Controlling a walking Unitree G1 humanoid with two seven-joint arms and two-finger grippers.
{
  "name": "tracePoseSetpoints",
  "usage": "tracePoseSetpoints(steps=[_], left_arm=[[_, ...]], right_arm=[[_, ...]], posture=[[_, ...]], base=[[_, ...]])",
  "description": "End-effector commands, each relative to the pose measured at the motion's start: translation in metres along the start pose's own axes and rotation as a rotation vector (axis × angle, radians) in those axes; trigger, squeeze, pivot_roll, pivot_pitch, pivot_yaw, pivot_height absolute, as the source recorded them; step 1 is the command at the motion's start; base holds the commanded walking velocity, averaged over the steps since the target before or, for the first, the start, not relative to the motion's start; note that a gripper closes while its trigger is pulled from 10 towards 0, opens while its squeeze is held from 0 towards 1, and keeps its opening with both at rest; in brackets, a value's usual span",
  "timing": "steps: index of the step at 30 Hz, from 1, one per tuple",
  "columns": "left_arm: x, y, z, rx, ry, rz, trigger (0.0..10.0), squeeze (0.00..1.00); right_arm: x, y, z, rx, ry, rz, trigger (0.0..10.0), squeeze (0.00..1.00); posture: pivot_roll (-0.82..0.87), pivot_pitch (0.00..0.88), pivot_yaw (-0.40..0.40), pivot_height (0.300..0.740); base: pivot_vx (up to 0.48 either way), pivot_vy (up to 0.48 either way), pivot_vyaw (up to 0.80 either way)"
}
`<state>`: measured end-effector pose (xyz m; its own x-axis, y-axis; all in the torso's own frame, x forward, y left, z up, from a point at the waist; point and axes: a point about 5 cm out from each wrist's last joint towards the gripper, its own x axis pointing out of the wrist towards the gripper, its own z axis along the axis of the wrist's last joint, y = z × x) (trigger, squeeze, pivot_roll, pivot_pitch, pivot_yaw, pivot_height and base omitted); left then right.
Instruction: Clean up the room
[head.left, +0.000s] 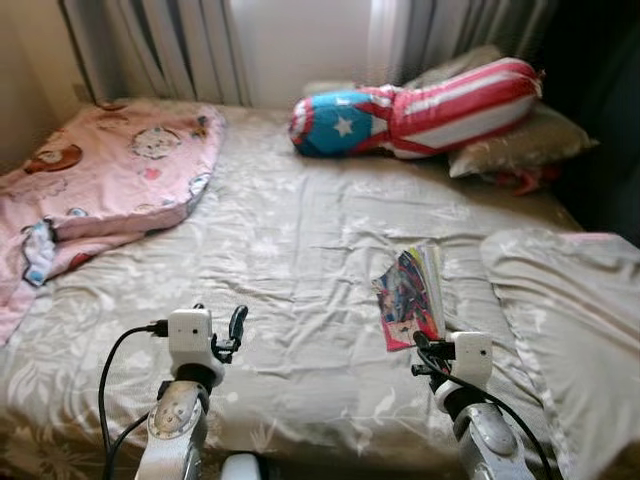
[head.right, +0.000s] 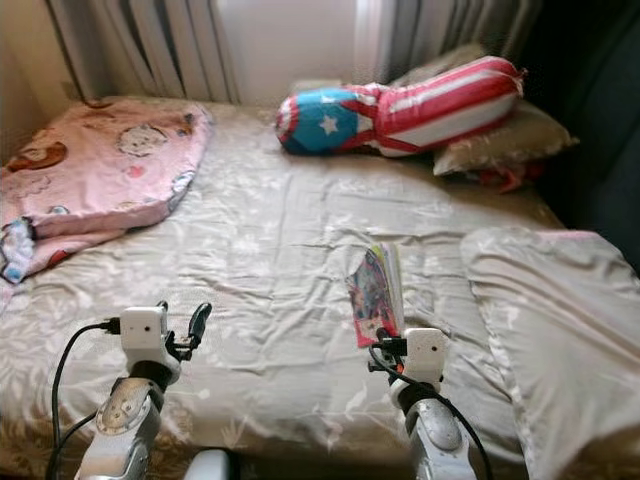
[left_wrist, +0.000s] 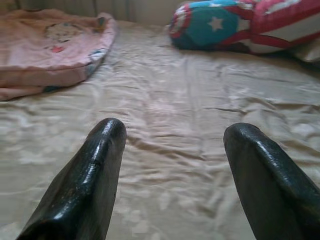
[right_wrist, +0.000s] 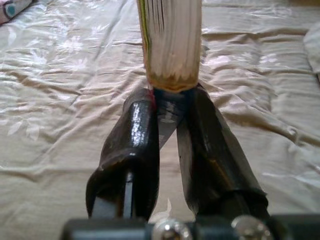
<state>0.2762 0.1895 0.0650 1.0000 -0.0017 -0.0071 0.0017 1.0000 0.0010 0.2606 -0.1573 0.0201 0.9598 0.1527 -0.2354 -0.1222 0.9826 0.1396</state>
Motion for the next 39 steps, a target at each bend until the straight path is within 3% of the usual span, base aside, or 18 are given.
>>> tracePoseSetpoints(steps=[1, 12, 19, 24, 26, 29, 32, 36, 39], left_arm=[[0.001, -0.001, 0.001, -0.011, 0.001, -0.003, 10.0, 0.0], [0.0, 0.0, 0.0, 0.0, 0.008, -0.005, 10.0, 0.0], [-0.001, 0.001, 0.001, 0.006, 0.007, -0.01, 10.0, 0.0], [-0.002, 0.004, 0.003, 0.025, 0.005, -0.018, 10.0, 0.0], [-0.004, 0.007, 0.004, 0.037, 0.009, -0.022, 10.0, 0.0], [-0.006, 0.009, 0.005, 0.048, 0.014, -0.03, 10.0, 0.0], [-0.008, 0.011, 0.006, 0.066, 0.018, -0.042, 10.0, 0.0], [-0.01, 0.014, 0.009, 0.086, 0.024, -0.057, 10.0, 0.0], [-0.014, 0.017, 0.01, 0.102, 0.033, -0.067, 10.0, 0.0]], right_arm=[[0.002, 0.002, 0.005, -0.008, -0.023, 0.008, 10.0, 0.0], [0.0, 0.002, -0.002, -0.009, 0.0, 0.008, 10.0, 0.0], [0.003, 0.003, -0.006, 0.002, 0.026, 0.009, 10.0, 0.0], [0.015, 0.003, -0.007, 0.096, 0.053, -0.002, 10.0, 0.0], [0.023, 0.006, -0.01, 0.149, 0.117, 0.017, 10.0, 0.0], [0.028, 0.009, -0.015, 0.097, 0.175, 0.04, 10.0, 0.0], [0.037, 0.009, -0.011, 0.101, 0.213, 0.03, 10.0, 0.0], [0.049, 0.019, 0.003, 0.109, 0.179, 0.075, 10.0, 0.0], [0.061, 0.038, 0.017, 0.169, 0.148, 0.176, 10.0, 0.0]], posture=[[0.0, 0.0, -0.077, 0.64], [0.0, 0.0, -0.072, 0.64], [0.01, 0.0, -0.067, 0.64], [0.04, 0.0, -0.054, 0.64], [0.05, 0.0, -0.041, 0.64], [0.06, 0.0, -0.029, 0.64], [0.08, 0.0, -0.016, 0.64], [0.1, 0.0, 0.006, 0.64], [0.11, 0.0, 0.023, 0.64]], base=[[0.296, 0.0, 0.0], [0.292, 0.0, 0.0], [0.0, 0.0, 0.0], [0.0, 0.0, 0.0], [0.0, 0.0, 0.0], [0.0, 0.0, 0.0], [0.0, 0.0, 0.0], [0.0, 0.0, 0.0], [0.0, 0.0, 0.0]])
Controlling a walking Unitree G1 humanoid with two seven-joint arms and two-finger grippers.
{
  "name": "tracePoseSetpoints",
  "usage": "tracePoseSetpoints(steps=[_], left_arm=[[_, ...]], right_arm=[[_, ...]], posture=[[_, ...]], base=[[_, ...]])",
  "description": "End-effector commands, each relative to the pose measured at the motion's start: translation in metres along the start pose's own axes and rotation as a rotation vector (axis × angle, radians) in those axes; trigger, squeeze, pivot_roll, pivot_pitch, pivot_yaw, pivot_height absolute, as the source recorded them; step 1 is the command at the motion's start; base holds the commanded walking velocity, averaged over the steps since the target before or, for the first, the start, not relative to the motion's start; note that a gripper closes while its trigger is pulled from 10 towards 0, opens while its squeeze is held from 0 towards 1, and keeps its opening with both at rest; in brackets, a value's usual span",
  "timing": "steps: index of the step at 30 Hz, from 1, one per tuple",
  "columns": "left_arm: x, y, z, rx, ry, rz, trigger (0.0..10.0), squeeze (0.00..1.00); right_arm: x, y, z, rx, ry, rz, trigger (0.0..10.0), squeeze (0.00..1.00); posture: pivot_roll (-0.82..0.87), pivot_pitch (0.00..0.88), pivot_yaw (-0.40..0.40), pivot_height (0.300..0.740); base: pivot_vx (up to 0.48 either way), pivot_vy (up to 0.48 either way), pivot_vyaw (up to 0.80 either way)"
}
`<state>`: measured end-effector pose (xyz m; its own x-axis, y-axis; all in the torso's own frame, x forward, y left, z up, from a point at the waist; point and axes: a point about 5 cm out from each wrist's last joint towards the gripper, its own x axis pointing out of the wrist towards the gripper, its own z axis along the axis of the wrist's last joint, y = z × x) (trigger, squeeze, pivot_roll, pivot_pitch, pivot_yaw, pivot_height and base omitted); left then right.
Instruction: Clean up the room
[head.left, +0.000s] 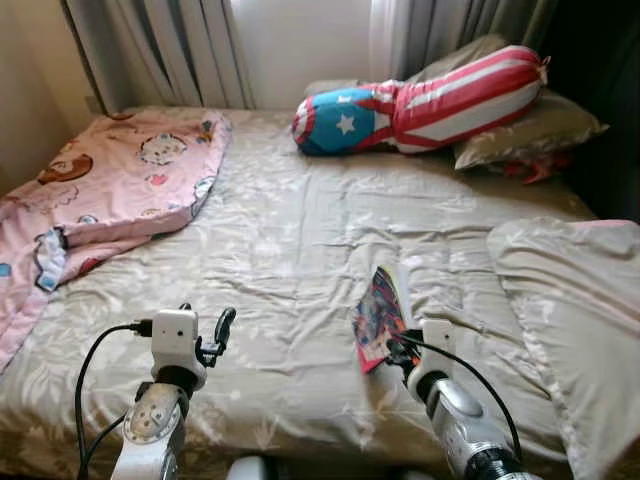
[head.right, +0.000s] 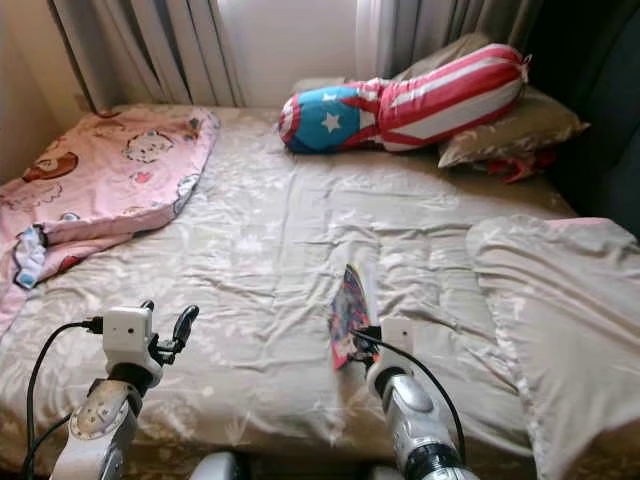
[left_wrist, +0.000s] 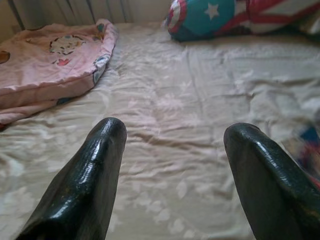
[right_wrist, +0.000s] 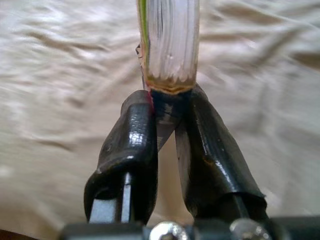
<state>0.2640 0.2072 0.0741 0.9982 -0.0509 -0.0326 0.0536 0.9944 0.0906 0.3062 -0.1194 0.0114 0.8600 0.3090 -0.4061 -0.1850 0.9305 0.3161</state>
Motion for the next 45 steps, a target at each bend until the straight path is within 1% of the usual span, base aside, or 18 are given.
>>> tracePoseSetpoints(steps=[1, 4, 5, 8, 11, 13, 17, 20, 22, 25, 30, 38, 39, 40, 41, 42, 43, 45], left_arm=[[-0.002, -0.001, 0.001, 0.011, 0.009, -0.018, 10.0, 0.0], [-0.008, 0.001, 0.002, 0.028, 0.018, -0.029, 10.0, 0.0], [-0.011, 0.002, 0.003, 0.033, 0.021, -0.033, 10.0, 0.0], [-0.016, 0.004, 0.003, 0.045, 0.031, -0.038, 10.0, 0.0], [-0.022, 0.005, 0.003, 0.049, 0.045, -0.041, 10.0, 0.0], [-0.03, 0.005, 0.003, 0.068, 0.061, -0.053, 10.0, 0.0], [-0.038, 0.007, 0.002, 0.073, 0.081, -0.053, 10.0, 0.0], [-0.041, 0.007, 0.002, 0.08, 0.096, -0.061, 10.0, 0.0], [-0.041, 0.006, 0.002, 0.082, 0.098, -0.064, 10.0, 0.0], [-0.04, 0.004, 0.004, 0.083, 0.106, -0.072, 10.0, 0.0], [-0.04, 0.002, 0.004, 0.084, 0.114, -0.079, 10.0, 0.0], [-0.04, 0.002, 0.005, 0.086, 0.122, -0.082, 10.0, 0.0], [-0.04, 0.002, 0.005, 0.086, 0.123, -0.083, 10.0, 0.0], [-0.04, 0.002, 0.005, 0.086, 0.124, -0.083, 10.0, 0.0], [-0.04, 0.002, 0.005, 0.085, 0.124, -0.083, 10.0, 0.0], [-0.04, 0.002, 0.005, 0.084, 0.124, -0.083, 10.0, 0.0], [-0.04, 0.001, 0.005, 0.083, 0.124, -0.084, 10.0, 0.0], [-0.04, 0.001, 0.004, 0.083, 0.126, -0.086, 10.0, 0.0]], right_arm=[[0.007, 0.012, 0.02, 0.015, -0.071, 0.068, 10.0, 0.0], [0.012, 0.017, 0.029, 0.227, -0.106, 0.097, 10.0, 0.0], [0.013, 0.014, 0.03, 0.326, -0.11, 0.088, 10.0, 0.0], [0.011, 0.003, 0.023, 0.488, -0.075, 0.021, 10.0, 0.0], [0.004, -0.011, 0.006, 0.526, -0.01, -0.075, 10.0, 0.0], [-0.005, -0.028, -0.008, 0.553, 0.044, -0.177, 10.0, 0.0], [-0.014, -0.045, -0.014, 0.612, 0.055, -0.274, 10.0, 0.0], [-0.02, -0.058, -0.016, 0.605, 0.067, -0.334, 10.0, 0.0], [-0.021, -0.061, -0.017, 0.599, 0.073, -0.346, 10.0, 0.0], [-0.027, -0.072, -0.014, 0.626, 0.054, -0.395, 10.0, 0.0], [-0.031, -0.082, -0.011, 0.654, 0.032, -0.432, 10.0, 0.0], [-0.036, -0.091, -0.01, 0.597, 0.054, -0.444, 10.0, 0.0], [-0.036, -0.091, -0.01, 0.595, 0.054, -0.442, 10.0, 0.14], [-0.037, -0.091, -0.01, 0.597, 0.054, -0.442, 10.0, 0.14], [-0.037, -0.092, -0.009, 0.588, 0.056, -0.445, 10.0, 0.84], [-0.038, -0.095, -0.009, 0.555, 0.063, -0.468, 10.0, 0.78], [-0.04, -0.099, -0.006, 0.547, 0.045, -0.5, 10.0, 0.0], [-0.041, -0.102, -0.002, 0.548, 0.022, -0.517, 10.0, 0.0]], posture=[[0.11, 0.002, 0.025, 0.64], [0.14, 0.003, 0.033, 0.64], [0.15, 0.007, 0.036, 0.64], [0.16, 0.018, 0.04, 0.64], [0.18, 0.034, 0.045, 0.64], [0.2, 0.053, 0.046, 0.64], [0.21, 0.072, 0.053, 0.64], [0.22, 0.09, 0.062, 0.64], [0.22, 0.093, 0.062, 0.64], [0.21, 0.107, 0.069, 0.64], [0.21, 0.107, 0.071, 0.64], [0.21, 0.113, 0.074, 0.64], [0.21, 0.118, 0.074, 0.64], [0.21, 0.118, 0.074, 0.64], [0.21, 0.118, 0.074, 0.64], [0.21, 0.119, 0.075, 0.64], [0.21, 0.119, 0.075, 0.64], [0.21, 0.116, 0.076, 0.64]], base=[[0.0, 0.0, 0.0], [0.0, 0.0, 0.0], [0.0, 0.0, 0.0], [0.0, 0.0, 0.0], [0.0, 0.0, 0.0], [0.0, 0.0, 0.0], [0.0, 0.0, 0.0], [0.0, 0.0, 0.0], [0.0, 0.0, 0.0], [0.0, 0.0, 0.0], [0.0, 0.0, 0.0], [0.0, 0.0, 0.0], [0.0, 0.0, 0.0], [0.0, 0.0, 0.0], [0.0, 0.0, 0.0], [0.0, 0.0, 0.0], [0.0, 0.0, 0.0], [0.0, 0.0, 0.0]])
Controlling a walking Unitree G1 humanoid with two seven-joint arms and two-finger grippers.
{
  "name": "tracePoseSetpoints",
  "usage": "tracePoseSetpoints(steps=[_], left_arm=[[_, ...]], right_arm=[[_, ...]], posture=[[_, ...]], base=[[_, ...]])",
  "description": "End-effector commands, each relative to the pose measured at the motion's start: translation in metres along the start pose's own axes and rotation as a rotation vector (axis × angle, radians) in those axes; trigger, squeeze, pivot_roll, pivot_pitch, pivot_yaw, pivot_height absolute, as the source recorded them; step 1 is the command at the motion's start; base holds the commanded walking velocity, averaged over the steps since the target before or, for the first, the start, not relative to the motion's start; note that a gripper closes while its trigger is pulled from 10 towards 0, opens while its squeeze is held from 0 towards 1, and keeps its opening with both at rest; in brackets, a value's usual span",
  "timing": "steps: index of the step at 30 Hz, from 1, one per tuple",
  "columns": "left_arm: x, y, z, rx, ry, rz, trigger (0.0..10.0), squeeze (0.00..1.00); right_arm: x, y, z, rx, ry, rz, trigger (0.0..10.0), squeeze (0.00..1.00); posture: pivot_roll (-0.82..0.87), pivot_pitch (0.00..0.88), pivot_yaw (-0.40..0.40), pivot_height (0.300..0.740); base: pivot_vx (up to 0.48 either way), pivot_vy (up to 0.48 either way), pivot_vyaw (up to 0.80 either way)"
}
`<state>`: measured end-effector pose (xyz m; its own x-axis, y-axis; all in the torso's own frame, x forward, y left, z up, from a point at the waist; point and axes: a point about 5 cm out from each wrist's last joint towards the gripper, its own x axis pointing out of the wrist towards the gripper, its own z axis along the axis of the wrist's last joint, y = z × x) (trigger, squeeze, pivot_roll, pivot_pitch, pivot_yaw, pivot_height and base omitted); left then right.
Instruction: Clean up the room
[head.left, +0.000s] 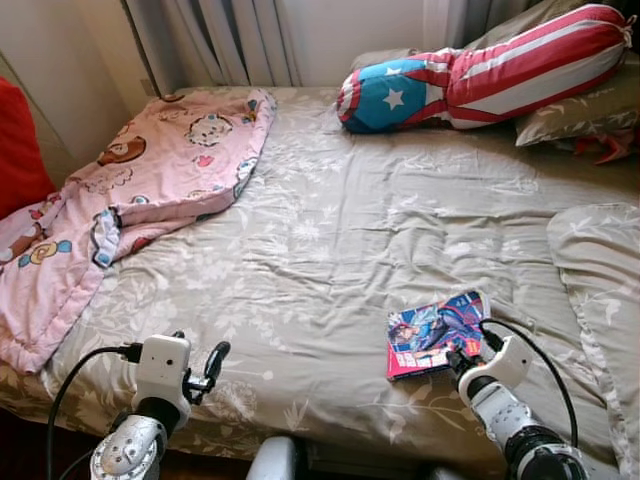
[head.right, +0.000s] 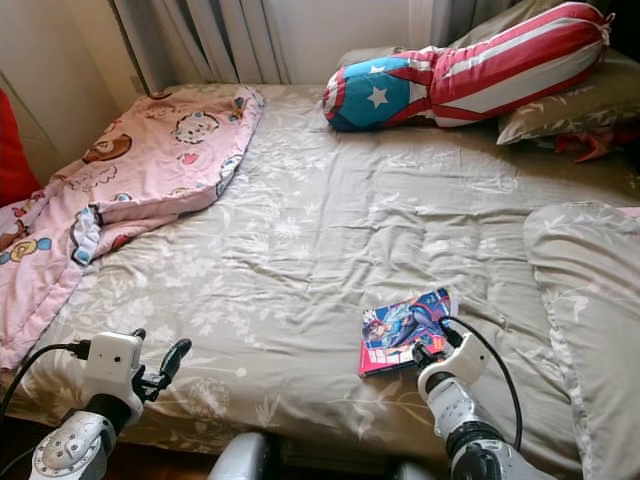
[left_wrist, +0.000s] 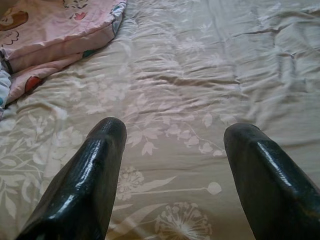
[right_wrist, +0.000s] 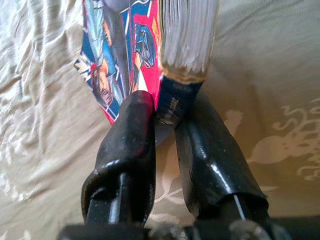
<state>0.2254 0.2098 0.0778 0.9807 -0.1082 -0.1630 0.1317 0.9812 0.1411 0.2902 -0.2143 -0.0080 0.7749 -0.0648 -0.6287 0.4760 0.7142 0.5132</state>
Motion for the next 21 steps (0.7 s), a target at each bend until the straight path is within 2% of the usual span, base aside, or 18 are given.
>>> tracePoseSetpoints(steps=[1, 4, 6, 7, 11, 12, 21], left_arm=[[-0.001, 0.0, 0.002, 0.025, 0.004, -0.011, 10.0, 0.0], [0.0, 0.0, 0.002, 0.025, 0.005, -0.011, 10.0, 0.0], [0.0, 0.0, 0.002, 0.025, 0.005, -0.011, 10.0, 0.0], [0.001, 0.0, 0.001, 0.025, 0.005, -0.012, 10.0, 0.0], [0.002, -0.001, 0.001, 0.023, 0.004, -0.014, 10.0, 0.0], [0.002, -0.002, 0.002, 0.022, 0.002, -0.014, 10.0, 0.0], [0.005, -0.004, 0.002, 0.019, -0.002, -0.02, 10.0, 0.0]], right_arm=[[-0.001, -0.009, 0.011, -0.03, -0.046, -0.06, 10.0, 0.0], [-0.002, -0.012, 0.02, -0.032, -0.087, -0.081, 10.0, 0.0], [-0.003, -0.014, 0.023, -0.037, -0.095, -0.095, 10.0, 0.04], [-0.004, -0.018, 0.025, -0.038, -0.101, -0.119, 10.0, 1.0], [-0.005, -0.022, 0.028, -0.048, -0.114, -0.144, 10.0, 1.0], [-0.005, -0.024, 0.029, -0.047, -0.123, -0.155, 10.0, 0.0], [-0.008, -0.033, 0.031, -0.024, -0.152, -0.196, 10.0, 0.0]], posture=[[0.21, 0.116, 0.076, 0.64], [0.2, 0.114, 0.078, 0.64], [0.2, 0.114, 0.078, 0.64], [0.2, 0.112, 0.078, 0.64], [0.2, 0.11, 0.078, 0.64], [0.19, 0.108, 0.078, 0.64], [0.18, 0.102, 0.079, 0.64]], base=[[0.0, 0.0, 0.0], [0.0, 0.0, 0.0], [0.0, 0.0, 0.0], [0.0, 0.0, 0.0], [0.0, 0.0, 0.0], [0.0, 0.0, 0.0], [0.0, 0.0, 0.0]])
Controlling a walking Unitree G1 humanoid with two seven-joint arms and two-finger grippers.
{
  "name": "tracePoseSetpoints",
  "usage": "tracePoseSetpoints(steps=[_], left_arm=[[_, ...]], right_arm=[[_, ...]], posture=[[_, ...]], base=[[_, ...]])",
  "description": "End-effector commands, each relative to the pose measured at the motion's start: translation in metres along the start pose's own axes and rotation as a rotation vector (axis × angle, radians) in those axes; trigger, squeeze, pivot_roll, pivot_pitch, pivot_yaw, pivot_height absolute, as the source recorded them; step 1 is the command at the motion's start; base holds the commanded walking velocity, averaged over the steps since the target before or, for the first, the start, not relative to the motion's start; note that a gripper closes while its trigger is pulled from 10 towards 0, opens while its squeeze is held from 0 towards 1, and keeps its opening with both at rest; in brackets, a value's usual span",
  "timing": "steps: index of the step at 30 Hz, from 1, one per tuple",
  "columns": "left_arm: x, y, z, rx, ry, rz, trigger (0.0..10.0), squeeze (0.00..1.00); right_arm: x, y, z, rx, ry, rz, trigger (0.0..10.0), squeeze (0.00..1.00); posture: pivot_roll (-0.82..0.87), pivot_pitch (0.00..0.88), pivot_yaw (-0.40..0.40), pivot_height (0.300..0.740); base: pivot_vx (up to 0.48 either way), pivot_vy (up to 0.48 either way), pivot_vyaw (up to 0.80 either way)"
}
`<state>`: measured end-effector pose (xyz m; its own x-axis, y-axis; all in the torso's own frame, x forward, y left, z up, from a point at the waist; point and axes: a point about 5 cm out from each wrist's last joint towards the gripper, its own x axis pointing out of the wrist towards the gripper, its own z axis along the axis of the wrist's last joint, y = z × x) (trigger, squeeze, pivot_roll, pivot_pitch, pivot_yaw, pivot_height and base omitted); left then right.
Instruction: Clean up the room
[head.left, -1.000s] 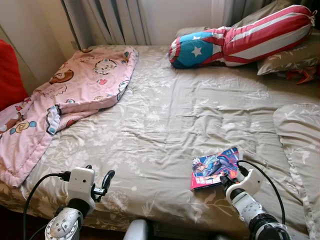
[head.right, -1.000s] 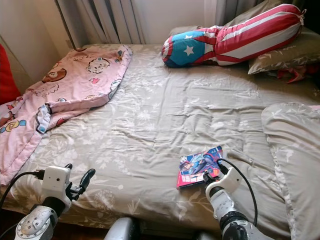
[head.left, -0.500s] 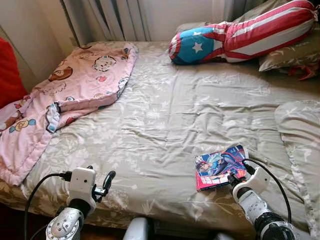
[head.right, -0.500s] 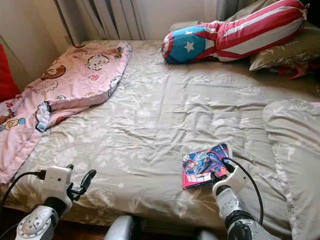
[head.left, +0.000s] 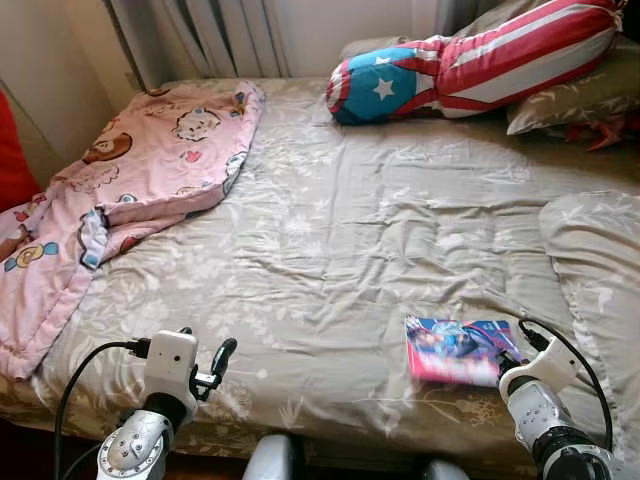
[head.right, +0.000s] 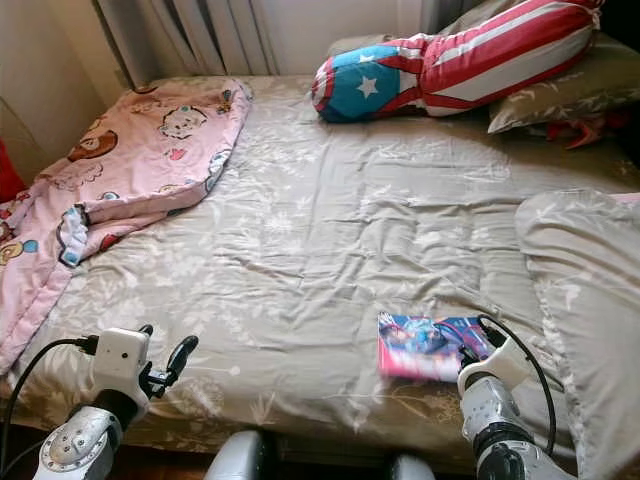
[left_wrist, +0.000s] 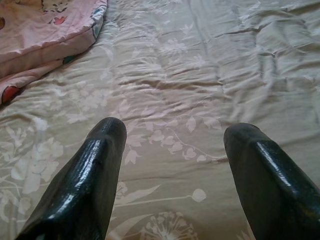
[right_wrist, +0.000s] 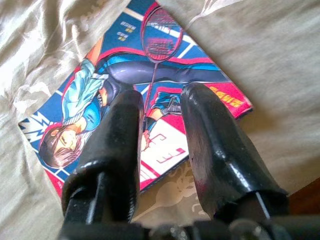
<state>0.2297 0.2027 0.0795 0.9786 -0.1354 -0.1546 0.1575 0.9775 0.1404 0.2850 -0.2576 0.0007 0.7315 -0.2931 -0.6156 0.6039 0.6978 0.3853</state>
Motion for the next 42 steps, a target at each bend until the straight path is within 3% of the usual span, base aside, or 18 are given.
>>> tracePoseSetpoints(steps=[1, 9, 13, 21, 22, 23, 26, 28, 36, 42], left_arm=[[0.0, 0.002, -0.001, 0.015, 0.01, 0.006, 10.0, 0.0], [0.003, 0.001, -0.002, 0.012, 0.009, 0.004, 10.0, 0.0], [0.009, 0.003, -0.014, -0.042, 0.039, 0.039, 10.0, 0.0], [0.017, 0.006, -0.029, -0.11, 0.086, 0.082, 10.0, 0.0], [0.02, 0.005, -0.035, -0.124, 0.106, 0.086, 10.0, 0.0], [0.025, 0.002, -0.05, -0.148, 0.165, 0.084, 10.0, 0.0], [0.026, 0.001, -0.055, -0.156, 0.184, 0.084, 10.0, 0.0], [0.028, 0.001, -0.069, -0.196, 0.24, 0.114, 10.0, 0.0], [0.023, -0.004, -0.1, -0.24, 0.37, 0.131, 10.0, 0.0], [0.014, -0.012, -0.125, -0.24, 0.508, 0.13, 10.0, 0.0]], right_arm=[[-0.001, -0.005, -0.002, -0.001, -0.004, -0.016, 10.0, 0.0], [-0.002, -0.01, -0.005, 0.012, -0.023, -0.023, 10.0, 0.0], [-0.004, -0.006, -0.012, -0.168, -0.066, 0.068, 10.0, 0.0], [-0.011, -0.007, -0.029, -0.31, -0.108, 0.167, 10.0, 0.0], [-0.014, -0.01, -0.04, -0.333, -0.102, 0.193, 10.0, 0.0], [-0.022, -0.022, -0.068, -0.365, -0.03, 0.184, 10.0, 0.0], [-0.024, -0.026, -0.076, -0.38, -0.001, 0.171, 10.0, 0.0], [-0.029, -0.025, -0.092, -0.393, 0.043, 0.188, 10.0, 0.0], [-0.031, -0.017, -0.105, -0.407, 0.098, 0.223, 10.0, 0.0], [-0.033, -0.021, -0.114, -0.46, 0.163, 0.208, 10.0, 0.0]], posture=[[0.18, 0.102, 0.079, 0.64], [0.18, 0.097, 0.078, 0.64], [0.14, 0.073, 0.062, 0.64], [0.1, 0.039, 0.049, 0.645], [0.09, 0.026, 0.044, 0.65], [0.07, 0.0, 0.031, 0.66], [0.07, 0.0, 0.031, 0.665], [0.05, 0.0, 0.018, 0.674], [0.04, 0.0, 0.007, 0.704], [0.03, 0.0, -0.007, 0.727]], base=[[0.0, 0.0, 0.0], [0.0, 0.0, 0.0], [0.0, 0.0, 0.0], [0.0, 0.0, 0.0], [0.0, 0.0, 0.0], [0.0, 0.0, 0.0], [0.0, 0.0, 0.0], [0.0, 0.0, 0.0], [0.0, 0.0, 0.0], [0.0, 0.0, 0.0]])
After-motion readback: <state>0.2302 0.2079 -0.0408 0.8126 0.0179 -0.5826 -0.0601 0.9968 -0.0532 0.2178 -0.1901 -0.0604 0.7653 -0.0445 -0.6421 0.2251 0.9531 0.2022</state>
